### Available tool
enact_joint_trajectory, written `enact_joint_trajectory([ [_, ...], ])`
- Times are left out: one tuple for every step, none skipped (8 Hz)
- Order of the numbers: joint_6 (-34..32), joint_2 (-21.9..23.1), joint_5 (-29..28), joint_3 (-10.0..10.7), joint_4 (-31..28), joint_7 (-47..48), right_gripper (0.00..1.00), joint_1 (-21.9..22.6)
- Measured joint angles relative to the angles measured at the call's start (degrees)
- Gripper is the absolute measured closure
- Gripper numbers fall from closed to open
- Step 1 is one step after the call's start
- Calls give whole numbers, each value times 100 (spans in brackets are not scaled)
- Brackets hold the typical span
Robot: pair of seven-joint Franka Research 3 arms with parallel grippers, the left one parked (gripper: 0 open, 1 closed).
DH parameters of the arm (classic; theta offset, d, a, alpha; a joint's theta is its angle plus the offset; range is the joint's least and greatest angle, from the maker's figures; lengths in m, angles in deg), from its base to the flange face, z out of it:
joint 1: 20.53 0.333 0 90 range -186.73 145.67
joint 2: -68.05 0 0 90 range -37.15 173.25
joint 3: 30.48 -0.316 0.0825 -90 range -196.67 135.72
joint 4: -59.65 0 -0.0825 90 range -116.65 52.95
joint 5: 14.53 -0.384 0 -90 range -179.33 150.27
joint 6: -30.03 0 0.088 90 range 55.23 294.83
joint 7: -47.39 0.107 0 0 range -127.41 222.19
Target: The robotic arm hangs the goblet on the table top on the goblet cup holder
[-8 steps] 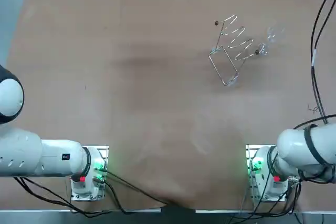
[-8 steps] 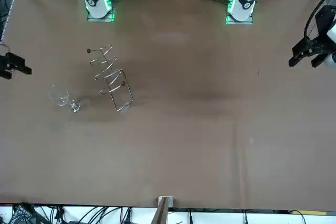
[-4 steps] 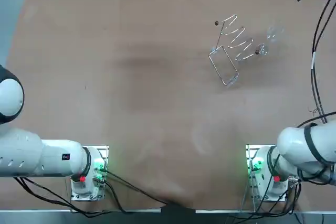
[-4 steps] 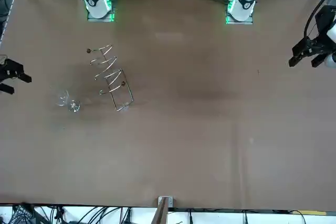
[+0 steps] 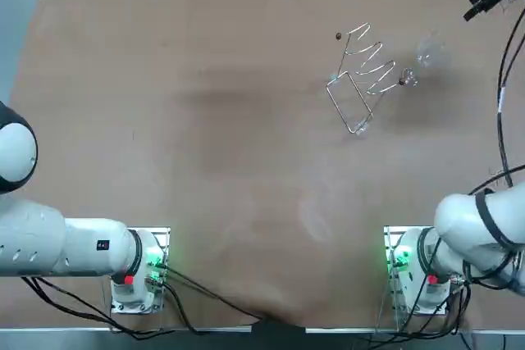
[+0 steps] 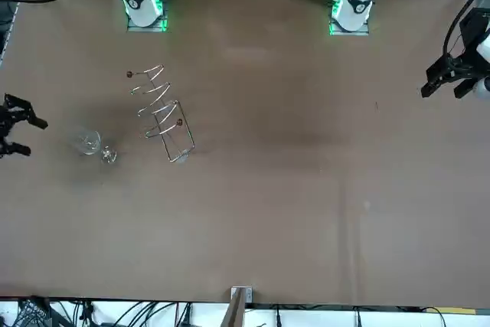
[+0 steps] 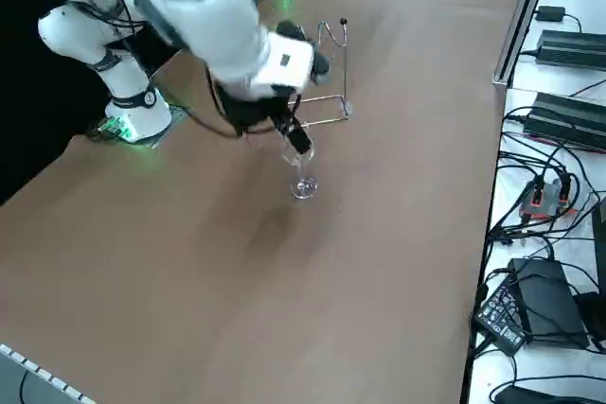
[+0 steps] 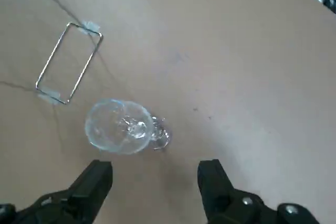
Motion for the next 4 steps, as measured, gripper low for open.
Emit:
enact_joint_trajectory([
  [4,-138,-163,-1,0,-522,0,-89],
  [6,-245,-289,0,1,-1023,0,-166],
  [7,-356,-419,0,-2,-1501,0,-237],
  [8,-498,-571,1,-9,-1939,0,-308],
])
